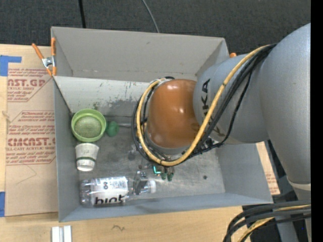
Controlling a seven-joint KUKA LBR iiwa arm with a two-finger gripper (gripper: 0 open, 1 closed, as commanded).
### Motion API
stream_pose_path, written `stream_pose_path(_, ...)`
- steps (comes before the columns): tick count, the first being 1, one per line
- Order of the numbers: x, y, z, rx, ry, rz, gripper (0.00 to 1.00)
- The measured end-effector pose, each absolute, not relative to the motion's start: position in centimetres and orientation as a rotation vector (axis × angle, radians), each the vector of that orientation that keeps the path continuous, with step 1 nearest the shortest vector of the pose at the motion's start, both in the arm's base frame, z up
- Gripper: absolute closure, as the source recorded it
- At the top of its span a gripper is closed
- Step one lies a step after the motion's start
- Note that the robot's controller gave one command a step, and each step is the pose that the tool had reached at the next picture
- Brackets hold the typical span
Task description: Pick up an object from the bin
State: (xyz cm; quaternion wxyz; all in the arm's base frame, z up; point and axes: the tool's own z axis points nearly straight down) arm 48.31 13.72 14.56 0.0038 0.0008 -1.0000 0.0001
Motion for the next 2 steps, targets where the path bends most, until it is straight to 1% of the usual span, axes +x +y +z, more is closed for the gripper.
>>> stream_pose_path(1, 48.5, 13.7, 14.9, 0.0, -3.141, -0.002, 0.0)
stream_pose_path(2, 48.5, 16.7, 11.2, 0.156, -3.147, -0.001, 0.0)
